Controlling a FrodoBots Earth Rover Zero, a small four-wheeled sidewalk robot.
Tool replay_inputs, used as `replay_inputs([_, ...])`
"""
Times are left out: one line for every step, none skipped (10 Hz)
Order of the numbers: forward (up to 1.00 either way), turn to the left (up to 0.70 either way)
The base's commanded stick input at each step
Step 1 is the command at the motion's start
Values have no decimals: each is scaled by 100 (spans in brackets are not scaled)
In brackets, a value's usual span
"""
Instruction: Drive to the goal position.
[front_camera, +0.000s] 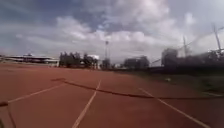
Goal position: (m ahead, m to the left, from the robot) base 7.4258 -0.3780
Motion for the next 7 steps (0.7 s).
replay_inputs([70, 0])
replay_inputs([70, 0])
replay_inputs([70, 0])
replay_inputs([70, 0])
replay_inputs([70, 0])
replay_inputs([70, 0])
replay_inputs([70, 0])
